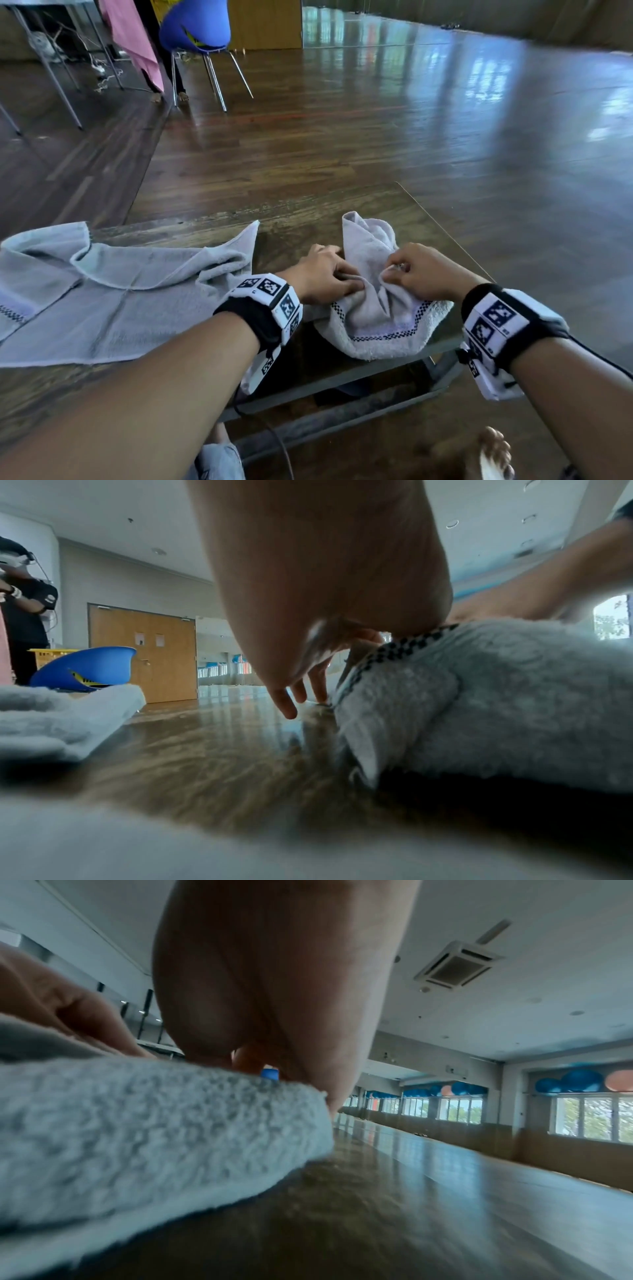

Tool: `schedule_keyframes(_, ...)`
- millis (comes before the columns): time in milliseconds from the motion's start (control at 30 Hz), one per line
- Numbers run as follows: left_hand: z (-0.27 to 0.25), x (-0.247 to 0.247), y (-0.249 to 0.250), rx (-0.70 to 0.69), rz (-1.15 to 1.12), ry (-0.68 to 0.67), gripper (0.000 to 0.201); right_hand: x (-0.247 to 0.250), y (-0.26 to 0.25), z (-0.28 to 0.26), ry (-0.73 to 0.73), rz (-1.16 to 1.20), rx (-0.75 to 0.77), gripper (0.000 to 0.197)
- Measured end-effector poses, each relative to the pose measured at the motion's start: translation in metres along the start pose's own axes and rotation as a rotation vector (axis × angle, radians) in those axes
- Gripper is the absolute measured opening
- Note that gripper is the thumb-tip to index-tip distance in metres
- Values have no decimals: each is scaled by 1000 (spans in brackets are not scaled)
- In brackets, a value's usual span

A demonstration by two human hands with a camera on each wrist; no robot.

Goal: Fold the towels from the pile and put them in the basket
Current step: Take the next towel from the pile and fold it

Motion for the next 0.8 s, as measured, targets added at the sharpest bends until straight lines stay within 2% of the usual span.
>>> schedule_keyframes(67, 4, 5, 2, -18, -64, -23, 24, 6, -5, 12, -52, -65, -1, 22)
schedule_keyframes(167, 13, 20, 1, 3, -109, -128, 24, 23, -14, 29, -246, -86, 20, 16)
schedule_keyframes(233, 16, 33, -2, 22, -190, -130, 25, 39, -19, 43, -313, -102, 41, 17)
schedule_keyframes(267, 16, 42, -3, 8, -238, -61, 25, 48, -22, 51, -255, -100, 69, 14)
schedule_keyframes(300, 16, 53, -4, -13, -281, 57, 27, 59, -27, 61, -120, -86, 112, 13)
schedule_keyframes(367, 13, 79, -7, -63, -362, 399, 33, 84, -32, 77, 306, 8, 191, 17)
schedule_keyframes(433, 4, 104, -17, -68, -316, 763, 26, 107, -34, 82, 691, 124, 254, 14)
schedule_keyframes(500, -5, 123, -32, 3, -212, 990, 30, 123, -28, 82, 907, 166, 254, 15)
schedule_keyframes(567, -14, 134, -47, 1, -209, 1116, 35, 130, -11, 81, 1006, 315, 174, 14)
schedule_keyframes(600, -17, 138, -52, -29, -214, 1136, 36, 130, -3, 81, 1019, 398, 134, 14)
schedule_keyframes(700, -16, 137, -63, -16, -313, 1049, 30, 119, 11, 90, 897, 611, 87, 10)
schedule_keyframes(800, -9, 131, -72, -10, -701, 956, 20, 109, 10, 97, 775, 792, 124, 7)
Point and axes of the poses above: each hand's wrist, its own z-axis towards the middle knuckle, its own x-axis out of the back of the hand, y = z × x, the point moved 3 cm from there along z, towards the middle knuckle, and after that the axes turned 11 degrees about -y, right-handed, at the moved point
